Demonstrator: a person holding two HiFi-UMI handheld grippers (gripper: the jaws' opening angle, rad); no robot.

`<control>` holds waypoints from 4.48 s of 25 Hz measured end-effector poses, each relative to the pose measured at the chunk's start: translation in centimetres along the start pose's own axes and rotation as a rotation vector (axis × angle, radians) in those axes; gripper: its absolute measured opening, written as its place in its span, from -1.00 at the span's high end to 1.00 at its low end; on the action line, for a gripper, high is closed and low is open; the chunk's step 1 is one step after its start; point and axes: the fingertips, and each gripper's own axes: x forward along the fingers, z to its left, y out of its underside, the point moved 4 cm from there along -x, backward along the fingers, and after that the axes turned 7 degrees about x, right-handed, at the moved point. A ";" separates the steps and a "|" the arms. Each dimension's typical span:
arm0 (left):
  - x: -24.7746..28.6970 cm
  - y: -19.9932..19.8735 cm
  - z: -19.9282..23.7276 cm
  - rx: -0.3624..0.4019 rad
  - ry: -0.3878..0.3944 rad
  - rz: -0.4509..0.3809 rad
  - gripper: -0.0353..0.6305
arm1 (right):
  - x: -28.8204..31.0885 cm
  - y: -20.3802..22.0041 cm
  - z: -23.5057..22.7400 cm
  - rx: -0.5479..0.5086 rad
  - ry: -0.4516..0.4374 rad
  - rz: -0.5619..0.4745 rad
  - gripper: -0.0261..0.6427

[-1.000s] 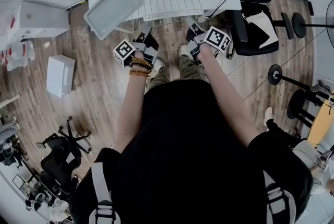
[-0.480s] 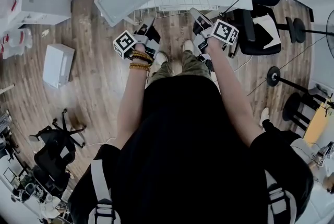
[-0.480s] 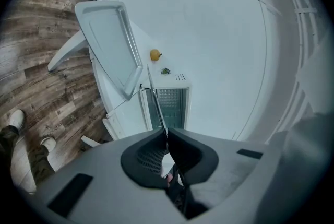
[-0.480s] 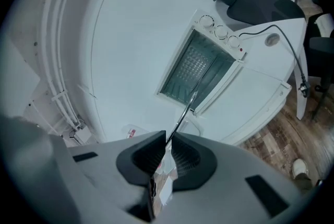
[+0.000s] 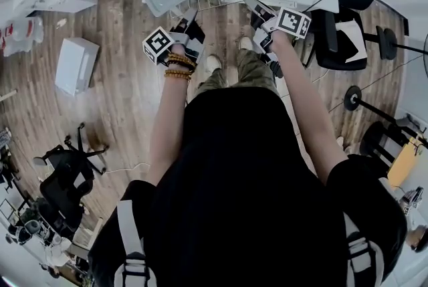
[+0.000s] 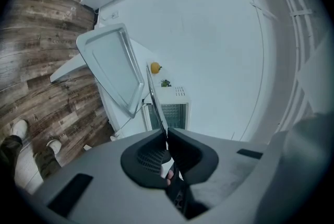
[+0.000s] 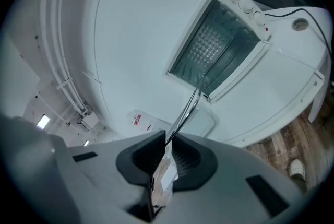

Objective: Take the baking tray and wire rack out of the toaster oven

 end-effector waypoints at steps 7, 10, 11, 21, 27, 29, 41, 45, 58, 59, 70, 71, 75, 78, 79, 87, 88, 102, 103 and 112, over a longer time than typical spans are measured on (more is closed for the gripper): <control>0.5 -2.4 0.2 0.032 0.002 -0.038 0.81 | 3.4 -1.2 0.0 -0.019 -0.047 0.130 0.78; 0.8 -3.5 0.8 0.032 -0.023 -0.075 0.81 | 5.3 -1.7 -0.3 -0.021 -0.066 0.174 0.78; 0.8 -3.8 1.2 0.032 -0.044 -0.088 0.81 | 5.9 -1.8 -0.5 -0.016 -0.069 0.188 0.78; 1.2 -6.7 4.2 0.035 -0.136 -0.086 0.81 | 10.0 -0.7 -3.5 0.064 -0.037 0.349 0.75; -0.2 -8.3 5.6 -0.008 -0.120 -0.113 0.80 | 12.6 0.8 -3.6 0.081 -0.022 0.412 0.75; -0.7 -8.7 6.2 -0.024 -0.109 -0.128 0.80 | 13.8 1.3 -3.7 0.078 -0.016 0.442 0.75; -0.3 -12.3 9.0 -0.034 -0.177 -0.224 0.80 | 20.1 0.0 -4.2 0.059 -0.017 0.518 0.76; 0.5 -12.4 10.1 -0.063 -0.197 -0.218 0.80 | 21.0 -0.4 -5.2 0.086 0.010 0.532 0.76; 0.6 -11.6 13.3 -0.063 -0.486 -0.134 0.61 | 21.5 -1.1 -9.7 0.046 0.234 0.566 0.61; 0.3 -11.6 13.3 -0.057 -0.510 -0.128 0.56 | 21.4 -1.4 -10.0 0.018 0.261 0.565 0.58; -1.0 -10.8 14.0 -0.102 -0.538 -0.135 0.49 | 20.3 -2.3 -10.7 -0.121 0.442 0.710 0.32; -0.9 -10.7 14.1 -0.114 -0.533 -0.144 0.55 | 20.3 -2.5 -10.6 -0.121 0.454 0.722 0.31; -0.9 -10.9 13.9 -0.132 -0.514 -0.183 0.59 | 20.4 -2.7 -10.5 -0.076 0.454 0.804 0.30; -1.5 -11.7 13.5 -0.112 -0.504 -0.207 0.78 | 19.8 -1.6 -10.0 -0.034 0.398 0.956 0.12; -1.7 -12.0 13.3 -0.104 -0.502 -0.209 0.77 | 19.5 -1.2 -9.9 -0.046 0.383 0.997 0.11; -1.7 -12.0 13.0 0.008 -0.591 -0.113 0.30 | 17.9 -0.3 -9.7 -0.112 0.336 0.959 0.11; -1.9 -12.2 12.7 0.058 -0.624 -0.100 0.22 | 17.7 -0.1 -9.6 -0.112 0.333 0.949 0.11; -2.5 -14.2 7.6 0.721 -0.852 0.017 0.09 | 15.3 -1.5 -6.3 -0.245 0.300 0.750 0.11; -2.2 -14.4 6.7 0.769 -0.839 0.007 0.09 | 15.1 -2.1 -5.6 -0.275 0.296 0.721 0.11; 1.3 -14.6 -4.3 1.139 -0.629 -0.105 0.10 | 12.5 -6.9 2.5 -0.576 0.240 0.397 0.11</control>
